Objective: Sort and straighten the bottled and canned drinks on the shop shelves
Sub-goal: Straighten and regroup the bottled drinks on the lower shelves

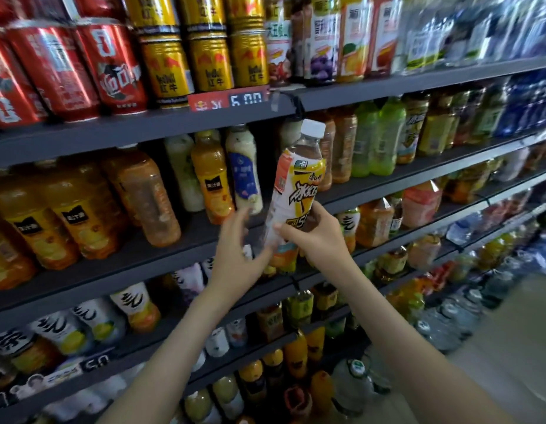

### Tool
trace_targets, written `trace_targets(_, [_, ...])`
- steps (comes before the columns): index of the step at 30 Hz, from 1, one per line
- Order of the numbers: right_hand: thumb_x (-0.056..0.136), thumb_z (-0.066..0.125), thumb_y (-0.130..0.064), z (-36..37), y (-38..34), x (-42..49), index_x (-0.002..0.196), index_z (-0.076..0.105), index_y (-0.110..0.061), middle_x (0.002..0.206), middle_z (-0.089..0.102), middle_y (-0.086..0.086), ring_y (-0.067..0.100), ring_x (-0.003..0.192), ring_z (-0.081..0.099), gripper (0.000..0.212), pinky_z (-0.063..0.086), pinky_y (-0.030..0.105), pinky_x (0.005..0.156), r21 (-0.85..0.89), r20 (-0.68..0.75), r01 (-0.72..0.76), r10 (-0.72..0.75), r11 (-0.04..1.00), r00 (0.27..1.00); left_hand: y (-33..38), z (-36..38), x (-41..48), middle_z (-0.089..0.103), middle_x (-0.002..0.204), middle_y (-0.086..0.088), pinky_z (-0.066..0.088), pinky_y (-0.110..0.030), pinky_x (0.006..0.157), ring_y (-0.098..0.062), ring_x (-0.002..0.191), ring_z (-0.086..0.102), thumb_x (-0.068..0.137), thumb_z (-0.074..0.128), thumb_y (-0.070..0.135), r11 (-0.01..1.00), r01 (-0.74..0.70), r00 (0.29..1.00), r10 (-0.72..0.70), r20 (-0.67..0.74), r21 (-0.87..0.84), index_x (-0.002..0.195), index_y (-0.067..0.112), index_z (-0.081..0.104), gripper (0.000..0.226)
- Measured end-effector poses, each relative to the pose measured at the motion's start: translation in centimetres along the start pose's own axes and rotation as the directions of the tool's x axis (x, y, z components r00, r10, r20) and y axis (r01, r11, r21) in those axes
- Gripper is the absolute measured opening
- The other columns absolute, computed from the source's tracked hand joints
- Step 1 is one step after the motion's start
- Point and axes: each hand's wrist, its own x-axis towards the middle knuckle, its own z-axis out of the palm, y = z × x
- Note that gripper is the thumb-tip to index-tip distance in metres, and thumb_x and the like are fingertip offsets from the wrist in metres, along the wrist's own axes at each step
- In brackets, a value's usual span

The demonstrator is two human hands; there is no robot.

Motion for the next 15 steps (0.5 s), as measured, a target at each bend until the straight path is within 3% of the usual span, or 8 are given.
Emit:
trace_targets(2, [0.073,0.081,-0.024,-2.7,0.2,-0.5,0.107,0.065,-0.025,0.101,0.072,-0.006,0.011,0.096,0.067,0.038,0.054,0.043,0.089,0.002,0.062,0.001,-0.001,1.0,0.998,2.6,3.2,0.0,0.046,0.123,0.032,0.039,-0.005,0.089,0.021,0.113,0.044,0.084,0.07,0.029,0.992,0.084,0.981,-0.067,0.183,-0.091,0.129,0.046,0.034,0.06])
trace_targets(3, [0.072,0.081,-0.024,-4.3,0.4,-0.6,0.107,0.064,-0.027,0.102,0.072,-0.008,0.01,0.098,0.066,0.039,0.054,0.042,0.089,-0.015,0.091,0.001,0.0,1.0,0.996,3.4,4.8,0.1,0.048,0.118,0.035,0.039,-0.001,0.082,0.024,0.105,0.046,0.084,0.071,0.021,0.991,0.095,0.976,-0.075,0.202,-0.092,0.125,0.049,0.034,0.061])
trace_targets(7, [0.075,0.078,-0.035,-11.8,1.8,-0.3,0.113,0.062,-0.03,0.105,0.07,-0.01,0.011,0.097,0.066,0.042,0.054,0.04,0.087,-0.116,0.212,-0.036,0.06,0.993,0.975,5.5,11.2,0.0,0.06,0.112,0.026,0.047,-0.008,0.077,0.014,0.101,0.056,0.082,0.073,0.018,0.972,0.154,0.968,-0.113,0.222,-0.176,0.123,0.042,0.045,0.055])
trace_targets(10, [0.071,0.077,-0.048,-17.1,3.0,0.3,0.114,0.06,-0.036,0.106,0.069,-0.014,0.008,0.099,0.065,0.048,0.055,0.038,0.087,-0.169,0.242,-0.076,0.116,0.983,0.963,6.7,16.2,0.4,0.064,0.111,0.024,0.051,-0.013,0.078,0.007,0.101,0.06,0.081,0.075,0.023,0.955,0.212,0.956,-0.158,0.247,-0.209,0.12,0.047,0.047,0.054])
trace_targets(12, [0.073,0.078,-0.043,-20.4,3.6,0.8,0.109,0.059,-0.041,0.102,0.068,-0.021,0.0,0.093,0.064,0.04,0.055,0.03,0.082,-0.191,0.218,-0.084,0.126,0.978,0.968,7.8,19.5,0.9,0.065,0.113,0.022,0.052,-0.016,0.079,0.004,0.103,0.061,0.08,0.076,0.022,0.95,0.213,0.955,-0.153,0.256,-0.229,0.123,0.044,0.048,0.056])
trace_targets(15, [0.077,0.078,-0.032,-24.8,4.6,1.9,0.1,0.061,-0.039,0.093,0.069,-0.02,-0.006,0.082,0.063,0.029,0.05,0.015,0.067,-0.214,0.18,-0.075,0.115,0.974,0.977,9.2,23.7,2.4,0.063,0.115,0.022,0.047,-0.009,0.077,0.01,0.102,0.059,0.08,0.075,0.02,0.949,0.223,0.946,-0.155,0.283,-0.225,0.127,0.04,0.048,0.058])
